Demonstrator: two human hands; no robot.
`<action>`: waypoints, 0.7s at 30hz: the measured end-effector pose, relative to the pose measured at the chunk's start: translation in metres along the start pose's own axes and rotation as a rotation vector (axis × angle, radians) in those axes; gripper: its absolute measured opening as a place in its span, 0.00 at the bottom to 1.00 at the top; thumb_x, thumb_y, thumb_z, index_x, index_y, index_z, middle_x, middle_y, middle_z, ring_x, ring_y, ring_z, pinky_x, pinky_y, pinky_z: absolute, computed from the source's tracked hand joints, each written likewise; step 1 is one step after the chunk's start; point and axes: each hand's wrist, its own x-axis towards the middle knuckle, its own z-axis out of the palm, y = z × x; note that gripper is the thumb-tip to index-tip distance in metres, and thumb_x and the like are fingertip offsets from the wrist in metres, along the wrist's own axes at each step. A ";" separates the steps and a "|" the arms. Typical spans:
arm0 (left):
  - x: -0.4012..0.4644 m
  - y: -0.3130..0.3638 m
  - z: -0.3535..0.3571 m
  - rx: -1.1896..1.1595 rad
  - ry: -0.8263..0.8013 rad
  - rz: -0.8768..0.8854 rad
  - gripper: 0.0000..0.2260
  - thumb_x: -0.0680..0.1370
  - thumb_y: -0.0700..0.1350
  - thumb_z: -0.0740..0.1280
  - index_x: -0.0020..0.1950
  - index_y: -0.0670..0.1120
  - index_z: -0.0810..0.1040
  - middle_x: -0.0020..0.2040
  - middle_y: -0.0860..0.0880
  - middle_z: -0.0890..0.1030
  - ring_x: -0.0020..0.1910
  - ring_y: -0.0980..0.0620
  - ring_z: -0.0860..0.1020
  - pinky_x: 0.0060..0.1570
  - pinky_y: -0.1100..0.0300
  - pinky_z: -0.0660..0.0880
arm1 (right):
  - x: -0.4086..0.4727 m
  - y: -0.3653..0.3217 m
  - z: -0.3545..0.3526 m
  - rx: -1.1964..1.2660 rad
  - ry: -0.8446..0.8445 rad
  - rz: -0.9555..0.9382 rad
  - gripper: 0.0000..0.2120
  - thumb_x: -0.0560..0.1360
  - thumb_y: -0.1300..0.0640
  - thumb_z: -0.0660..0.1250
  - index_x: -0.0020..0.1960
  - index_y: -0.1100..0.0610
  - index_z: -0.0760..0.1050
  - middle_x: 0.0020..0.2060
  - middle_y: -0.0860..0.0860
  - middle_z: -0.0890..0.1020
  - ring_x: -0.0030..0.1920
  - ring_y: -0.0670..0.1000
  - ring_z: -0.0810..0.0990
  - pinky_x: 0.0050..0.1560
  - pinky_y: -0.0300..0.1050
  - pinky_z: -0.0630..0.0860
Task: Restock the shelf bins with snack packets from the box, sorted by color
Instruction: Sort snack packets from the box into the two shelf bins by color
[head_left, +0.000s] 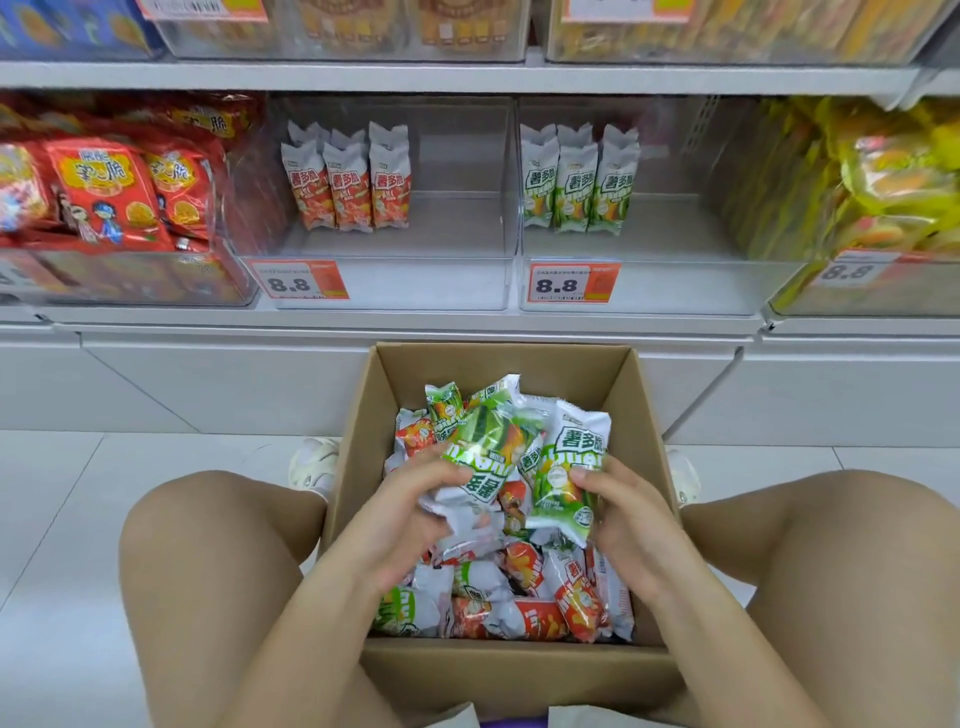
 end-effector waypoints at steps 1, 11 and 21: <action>0.001 0.002 -0.003 0.067 0.039 0.032 0.37 0.60 0.43 0.76 0.67 0.36 0.69 0.58 0.36 0.74 0.53 0.42 0.75 0.41 0.53 0.79 | -0.001 -0.003 -0.002 -0.029 0.004 -0.010 0.45 0.59 0.55 0.80 0.72 0.63 0.65 0.60 0.65 0.78 0.63 0.62 0.76 0.68 0.63 0.66; 0.006 0.032 0.013 0.538 -0.023 0.234 0.20 0.65 0.61 0.71 0.47 0.48 0.82 0.42 0.46 0.77 0.37 0.52 0.71 0.31 0.65 0.69 | 0.000 -0.009 0.002 -0.158 0.001 0.014 0.45 0.55 0.55 0.81 0.69 0.60 0.69 0.58 0.60 0.81 0.60 0.58 0.78 0.69 0.65 0.65; 0.030 0.044 0.057 0.963 0.089 0.172 0.22 0.67 0.61 0.74 0.51 0.48 0.76 0.39 0.52 0.79 0.36 0.62 0.78 0.32 0.65 0.75 | -0.003 -0.007 0.011 -0.303 -0.141 0.042 0.35 0.68 0.32 0.67 0.72 0.42 0.67 0.67 0.45 0.75 0.65 0.51 0.76 0.67 0.59 0.69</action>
